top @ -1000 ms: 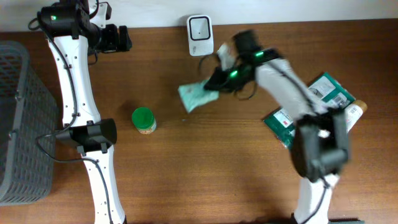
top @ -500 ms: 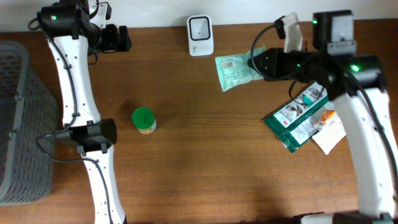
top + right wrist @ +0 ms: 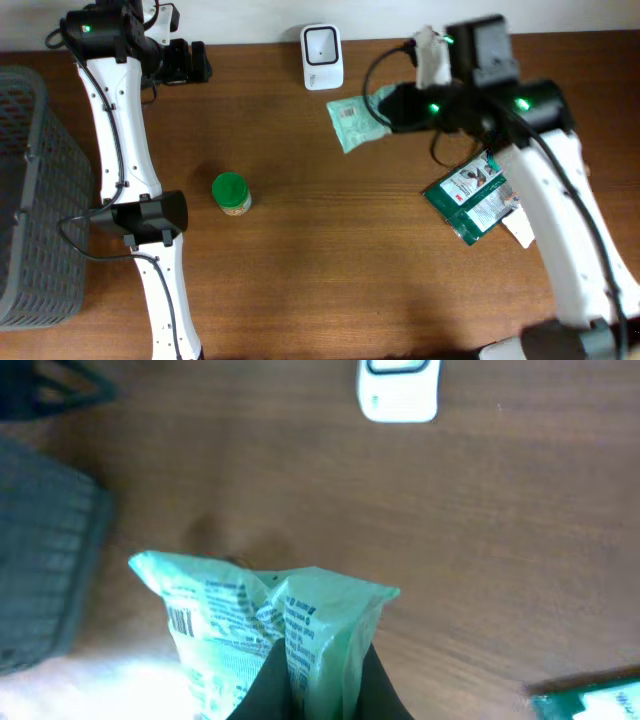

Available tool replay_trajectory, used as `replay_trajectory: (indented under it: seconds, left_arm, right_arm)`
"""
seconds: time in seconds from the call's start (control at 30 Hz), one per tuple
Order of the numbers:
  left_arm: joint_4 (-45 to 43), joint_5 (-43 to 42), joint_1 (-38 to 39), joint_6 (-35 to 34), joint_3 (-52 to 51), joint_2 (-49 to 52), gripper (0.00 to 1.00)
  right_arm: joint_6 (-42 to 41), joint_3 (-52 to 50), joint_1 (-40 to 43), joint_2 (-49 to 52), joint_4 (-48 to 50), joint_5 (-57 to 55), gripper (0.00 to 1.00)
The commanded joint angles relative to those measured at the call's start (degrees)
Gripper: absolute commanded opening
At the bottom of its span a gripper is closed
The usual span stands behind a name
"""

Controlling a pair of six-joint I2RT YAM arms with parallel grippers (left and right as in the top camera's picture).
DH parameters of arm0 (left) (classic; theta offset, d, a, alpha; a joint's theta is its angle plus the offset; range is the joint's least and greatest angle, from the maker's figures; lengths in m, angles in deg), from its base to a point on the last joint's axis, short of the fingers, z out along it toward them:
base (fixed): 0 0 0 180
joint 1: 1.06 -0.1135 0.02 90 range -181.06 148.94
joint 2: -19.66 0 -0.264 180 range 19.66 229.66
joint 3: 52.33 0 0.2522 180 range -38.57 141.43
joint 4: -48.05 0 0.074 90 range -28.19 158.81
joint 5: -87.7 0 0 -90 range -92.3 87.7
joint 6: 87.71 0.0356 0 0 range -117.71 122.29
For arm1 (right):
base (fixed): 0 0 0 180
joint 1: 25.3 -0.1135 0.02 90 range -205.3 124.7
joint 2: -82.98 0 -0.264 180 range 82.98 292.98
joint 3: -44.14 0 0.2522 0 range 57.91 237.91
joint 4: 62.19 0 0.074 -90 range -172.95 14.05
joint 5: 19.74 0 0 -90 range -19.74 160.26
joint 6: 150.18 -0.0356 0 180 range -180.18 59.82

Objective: Scan the item barcode
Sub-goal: 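Lift the mint-green packet with the right gripper to the scanner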

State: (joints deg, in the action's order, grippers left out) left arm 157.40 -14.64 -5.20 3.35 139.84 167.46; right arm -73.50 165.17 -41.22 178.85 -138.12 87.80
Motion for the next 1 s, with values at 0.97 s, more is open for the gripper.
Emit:
replay_trajectory:
  seconds: [0.97]
  left_arm:
    - [0.09,0.15,-0.04,0.26,0.94,0.37,0.99]
  right_arm:
    - [74.60,29.29,-9.46,49.81,57.48,-44.33,0.04]
